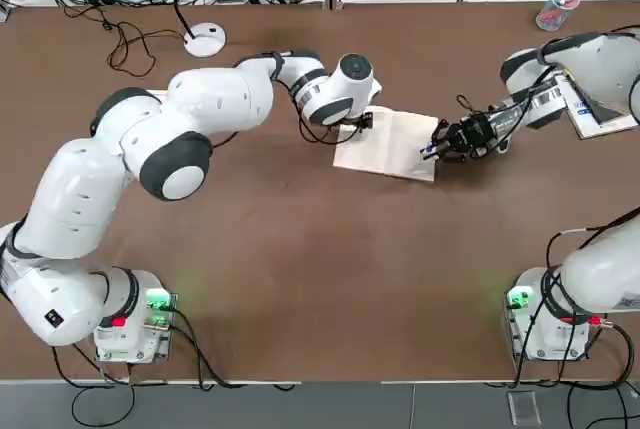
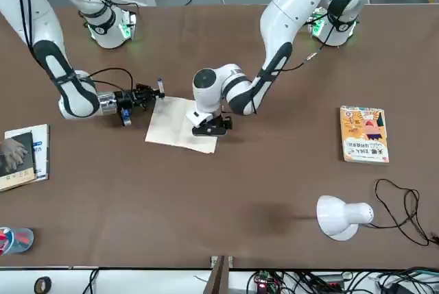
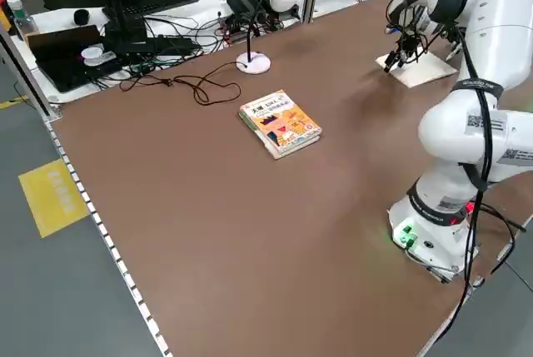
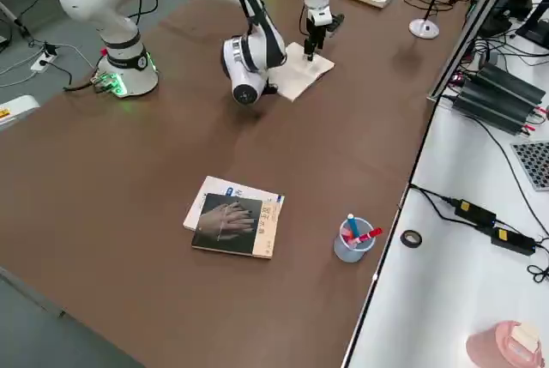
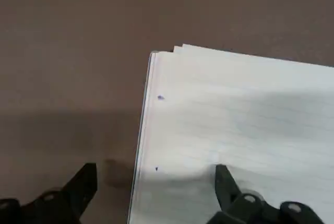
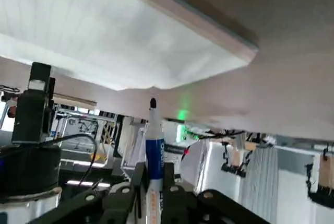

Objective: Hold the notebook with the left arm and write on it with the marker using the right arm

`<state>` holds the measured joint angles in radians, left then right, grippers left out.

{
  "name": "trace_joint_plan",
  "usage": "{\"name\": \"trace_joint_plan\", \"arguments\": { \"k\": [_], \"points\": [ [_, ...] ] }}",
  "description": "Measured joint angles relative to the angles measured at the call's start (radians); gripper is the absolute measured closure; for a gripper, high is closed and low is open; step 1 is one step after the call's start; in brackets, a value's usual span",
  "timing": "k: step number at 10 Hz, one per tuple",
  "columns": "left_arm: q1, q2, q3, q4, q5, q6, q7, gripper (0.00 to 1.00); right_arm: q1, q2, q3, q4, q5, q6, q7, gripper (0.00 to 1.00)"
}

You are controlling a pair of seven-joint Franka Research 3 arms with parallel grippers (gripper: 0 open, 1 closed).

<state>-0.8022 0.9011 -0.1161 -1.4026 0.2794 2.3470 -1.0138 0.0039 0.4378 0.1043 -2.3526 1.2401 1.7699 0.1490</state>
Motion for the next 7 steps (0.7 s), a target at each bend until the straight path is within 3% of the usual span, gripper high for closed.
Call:
{"name": "trace_joint_plan", "arguments": {
  "k": [7],
  "points": [
    [0.0, 0.0, 0.0, 0.0, 0.0, 0.0, 0.0, 0.0, -0.017, 0.002, -0.02, -0.005, 0.002, 0.014, -0.019, 0.84]
  ]
}}
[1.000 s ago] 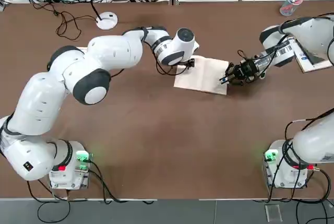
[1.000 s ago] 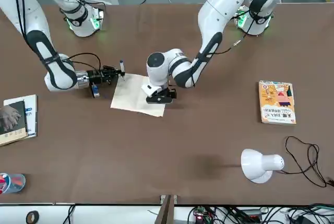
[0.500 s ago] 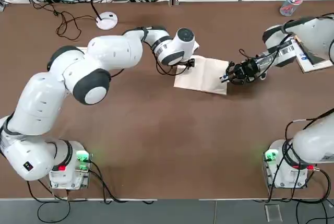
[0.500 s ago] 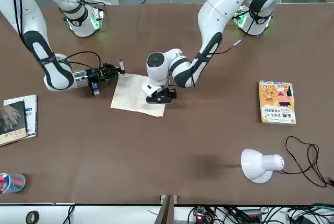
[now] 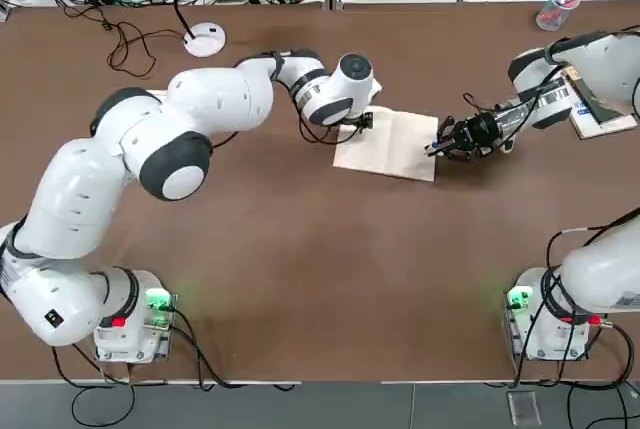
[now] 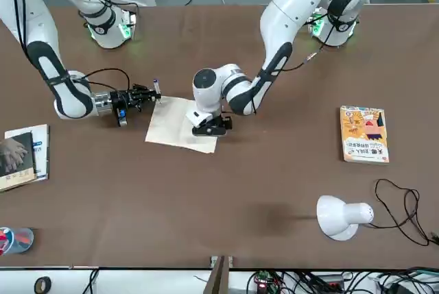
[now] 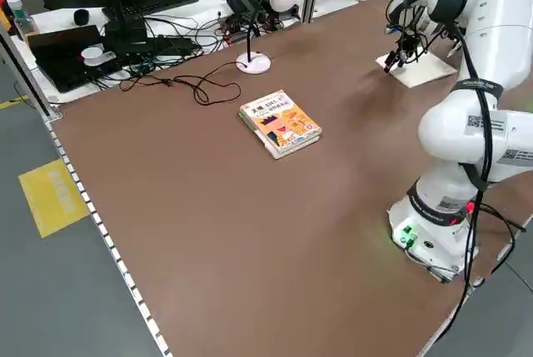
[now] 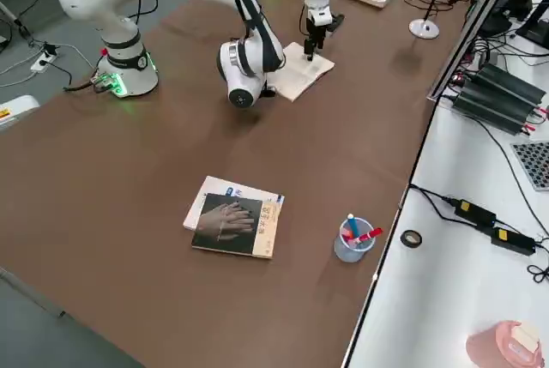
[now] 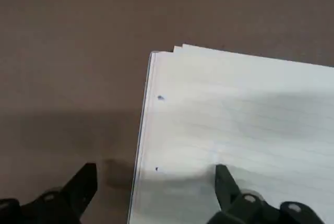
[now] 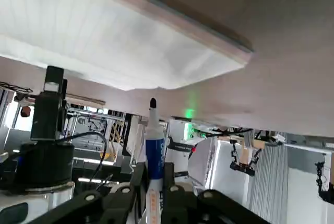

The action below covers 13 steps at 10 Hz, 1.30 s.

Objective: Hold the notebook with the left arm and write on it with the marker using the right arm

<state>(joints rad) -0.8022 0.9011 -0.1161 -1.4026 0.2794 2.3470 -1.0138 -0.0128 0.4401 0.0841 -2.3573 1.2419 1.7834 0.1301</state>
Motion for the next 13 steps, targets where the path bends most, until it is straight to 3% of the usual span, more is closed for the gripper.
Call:
{"name": "trace_joint_plan", "arguments": {
  "k": [4, 13],
  "points": [
    [0.0, 0.0, 0.0, 0.0, 0.0, 0.0, 0.0, 0.0, 0.019, 0.024, -0.001, -0.009, 0.0, 0.054, -0.047, 0.84],
    [0.0, 0.0, 0.0, 0.0, 0.0, 0.0, 0.0, 0.0, 0.042, 0.049, -0.023, -0.009, 0.0, 0.058, -0.115, 0.84]
  ]
}}
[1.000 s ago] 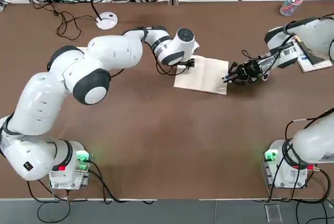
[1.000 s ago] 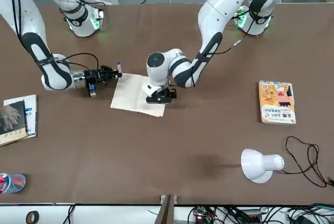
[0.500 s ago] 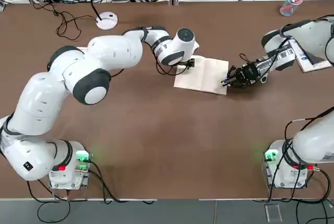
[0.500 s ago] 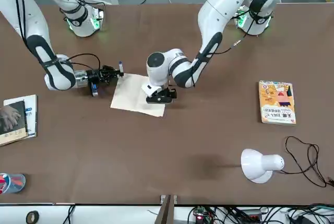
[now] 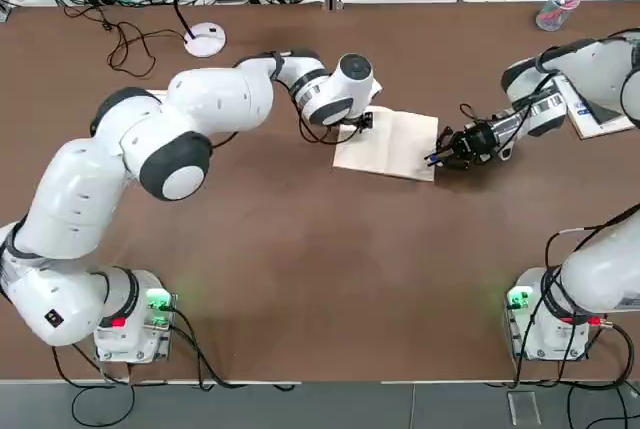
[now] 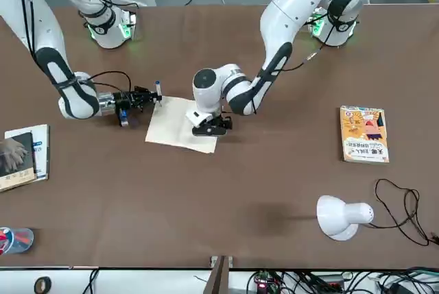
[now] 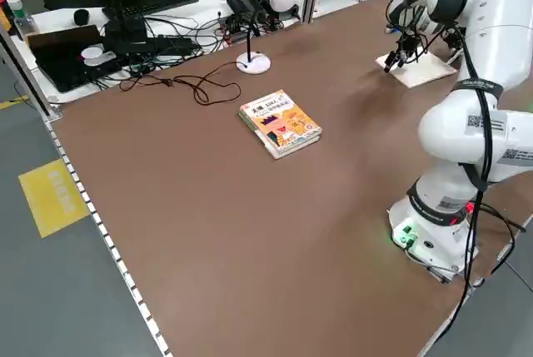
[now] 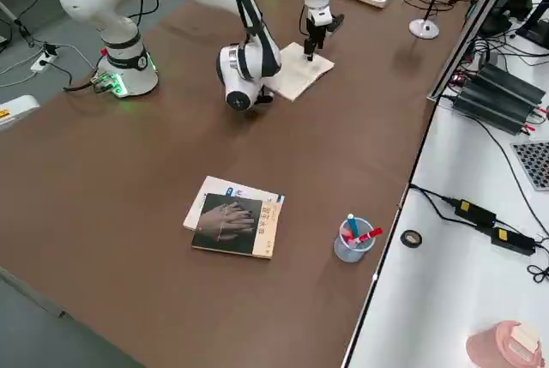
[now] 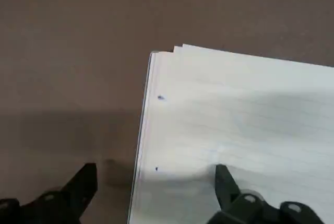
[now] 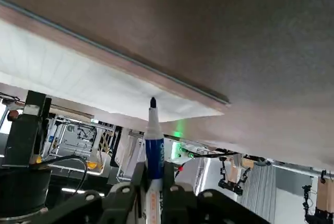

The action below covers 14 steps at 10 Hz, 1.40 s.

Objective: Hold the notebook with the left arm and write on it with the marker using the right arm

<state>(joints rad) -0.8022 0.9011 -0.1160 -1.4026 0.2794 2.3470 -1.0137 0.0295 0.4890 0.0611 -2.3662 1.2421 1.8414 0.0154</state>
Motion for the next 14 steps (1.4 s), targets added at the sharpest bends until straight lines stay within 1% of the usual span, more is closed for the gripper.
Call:
{"name": "trace_joint_plan", "arguments": {
  "k": [14],
  "points": [
    [0.0, 0.0, 0.0, 0.0, 0.0, 0.0, 0.0, 0.0, 0.037, 0.007, -0.003, 0.002, 0.004, -0.001, -0.028, 0.84]
  ]
}}
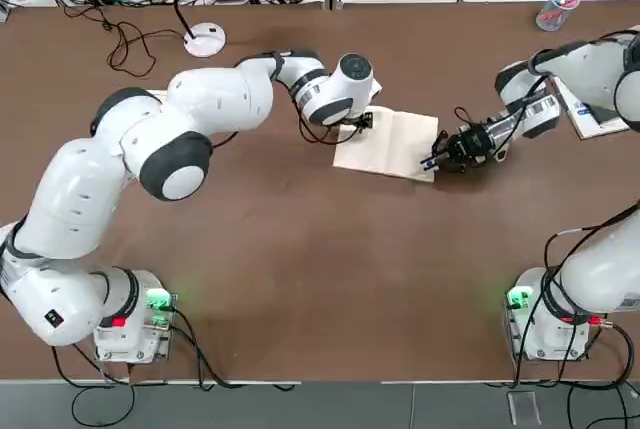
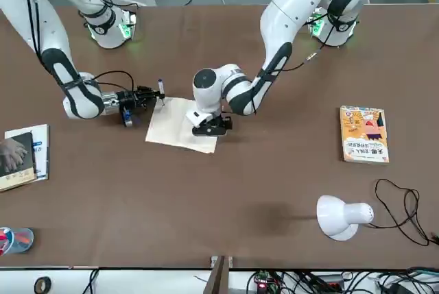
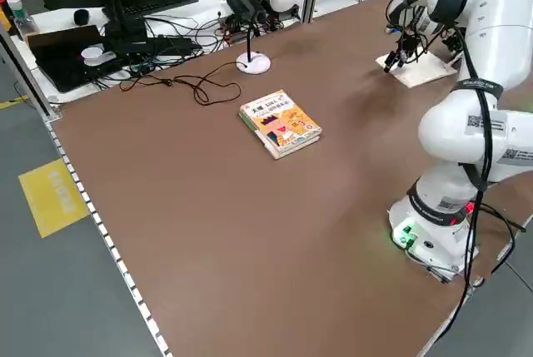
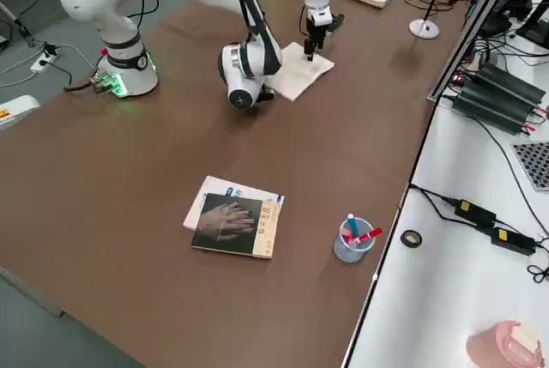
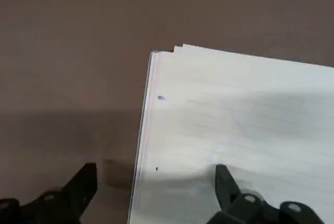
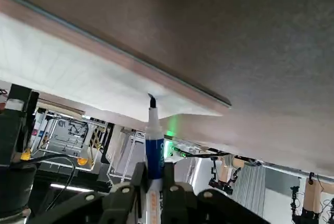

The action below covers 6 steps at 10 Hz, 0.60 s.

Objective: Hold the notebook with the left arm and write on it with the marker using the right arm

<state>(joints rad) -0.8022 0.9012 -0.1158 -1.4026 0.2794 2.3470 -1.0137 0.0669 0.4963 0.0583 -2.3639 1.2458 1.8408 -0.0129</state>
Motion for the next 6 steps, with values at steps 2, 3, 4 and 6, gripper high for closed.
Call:
{"name": "trace_joint_plan", "arguments": {
  "k": [2, 3, 4, 6],
  "points": [
    [0.0, 0.0, 0.0, 0.0, 0.0, 0.0, 0.0, 0.0, 0.011, 0.001, -0.001, 0.0, 0.014, 0.0, -0.002, 0.84],
    [0.0, 0.0, 0.0, 0.0, 0.0, 0.0, 0.0, 0.0, 0.017, 0.003, -0.002, 0.0, 0.02, 0.001, -0.009, 0.84],
    [0.0, 0.0, 0.0, 0.0, 0.0, 0.0, 0.0, 0.0, 0.021, 0.005, -0.004, 0.0, 0.025, 0.0, -0.015, 0.84],
    [0.0, 0.0, 0.0, 0.0, 0.0, 0.0, 0.0, 0.0, 0.024, 0.005, -0.008, 0.0, 0.026, -0.003, -0.019, 0.84]
  ]
}}
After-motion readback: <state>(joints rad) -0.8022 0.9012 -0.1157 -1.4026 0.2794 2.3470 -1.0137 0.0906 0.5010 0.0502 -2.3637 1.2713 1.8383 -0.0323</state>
